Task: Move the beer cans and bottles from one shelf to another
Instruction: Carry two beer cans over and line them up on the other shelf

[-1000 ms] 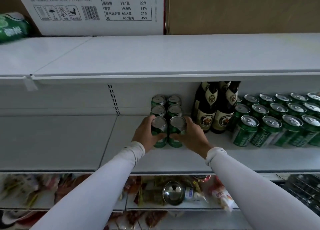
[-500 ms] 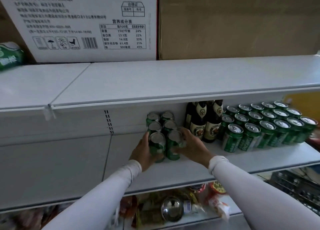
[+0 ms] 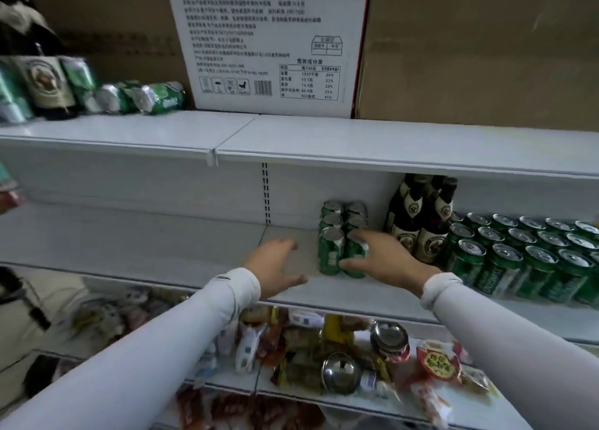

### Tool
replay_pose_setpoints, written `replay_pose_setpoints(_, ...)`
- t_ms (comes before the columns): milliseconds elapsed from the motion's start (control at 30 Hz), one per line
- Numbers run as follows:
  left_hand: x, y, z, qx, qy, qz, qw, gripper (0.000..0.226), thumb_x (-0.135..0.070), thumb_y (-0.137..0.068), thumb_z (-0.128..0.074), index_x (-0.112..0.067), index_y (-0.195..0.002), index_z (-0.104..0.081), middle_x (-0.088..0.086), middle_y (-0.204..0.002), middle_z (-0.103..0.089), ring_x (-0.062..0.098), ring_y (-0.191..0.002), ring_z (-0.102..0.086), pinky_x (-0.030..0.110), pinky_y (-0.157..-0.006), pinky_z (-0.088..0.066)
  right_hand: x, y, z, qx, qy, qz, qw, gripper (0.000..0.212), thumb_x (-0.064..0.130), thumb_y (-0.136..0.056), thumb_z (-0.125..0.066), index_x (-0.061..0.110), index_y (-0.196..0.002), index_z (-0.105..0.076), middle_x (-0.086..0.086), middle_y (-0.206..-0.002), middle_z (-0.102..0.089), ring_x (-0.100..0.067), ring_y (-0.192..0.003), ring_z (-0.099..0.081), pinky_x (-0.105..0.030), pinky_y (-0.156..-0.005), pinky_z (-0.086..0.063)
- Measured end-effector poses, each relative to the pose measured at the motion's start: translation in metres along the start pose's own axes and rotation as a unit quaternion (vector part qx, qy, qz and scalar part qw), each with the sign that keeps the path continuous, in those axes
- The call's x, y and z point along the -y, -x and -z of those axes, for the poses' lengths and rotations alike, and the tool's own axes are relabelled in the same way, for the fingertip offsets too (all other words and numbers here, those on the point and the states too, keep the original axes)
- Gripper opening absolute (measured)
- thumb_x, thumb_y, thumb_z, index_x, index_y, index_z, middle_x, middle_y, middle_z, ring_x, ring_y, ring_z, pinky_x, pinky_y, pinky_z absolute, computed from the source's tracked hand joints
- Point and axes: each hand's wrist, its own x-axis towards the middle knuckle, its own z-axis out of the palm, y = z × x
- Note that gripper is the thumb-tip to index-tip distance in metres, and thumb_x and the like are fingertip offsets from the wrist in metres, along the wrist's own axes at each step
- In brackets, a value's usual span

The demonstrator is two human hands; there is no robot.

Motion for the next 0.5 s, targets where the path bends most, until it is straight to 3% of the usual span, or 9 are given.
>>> replay_pose_setpoints(200, 0.047, 0.077, 0.052, -0.023, -0.062, 0.056, 0.996, 0.067, -0.052, -0.083, -0.063, -0.018, -0.137, -0.044, 0.003, -0.140, -0.046, 0.023, -0.130, -0.043, 0.035, -0.108, -0.035, 0.090, -0.010, -0.006, 0.056, 0.015, 0.106, 0.993, 0.069, 0.050, -0.084, -0.070, 0.017, -0.141, -0.049, -0.001, -0.144, -0.052, -0.017, -0.130, -0.049, -0.031, -0.109, -0.039)
replay_pose_setpoints(267, 0.074, 0.102, 0.080, -0.048, -0.074, 0.071, 0.994, 0.065, -0.051, -0.084, -0.063, -0.017, -0.137, -0.045, 0.004, -0.141, -0.047, 0.021, -0.132, -0.041, 0.030, -0.109, -0.033, 0.131, -0.017, -0.008, 0.063, 0.015, 0.143, 0.988, 0.067, 0.050, -0.084, -0.070, 0.017, -0.140, -0.050, -0.001, -0.142, -0.054, -0.015, -0.128, -0.051, -0.031, -0.107, -0.041)
replay_pose_setpoints(500, 0.183, 0.175, 0.197, -0.110, -0.133, 0.110, 0.979, 0.063, -0.051, -0.085, -0.062, -0.019, -0.136, -0.046, 0.001, -0.137, -0.050, 0.018, -0.126, -0.047, 0.029, -0.105, -0.037, 0.293, -0.052, 0.006, 0.031, 0.036, 0.259, 0.965, 0.065, 0.053, -0.083, -0.069, 0.021, -0.137, -0.053, 0.004, -0.132, -0.060, -0.008, -0.116, -0.057, -0.026, -0.099, -0.048)
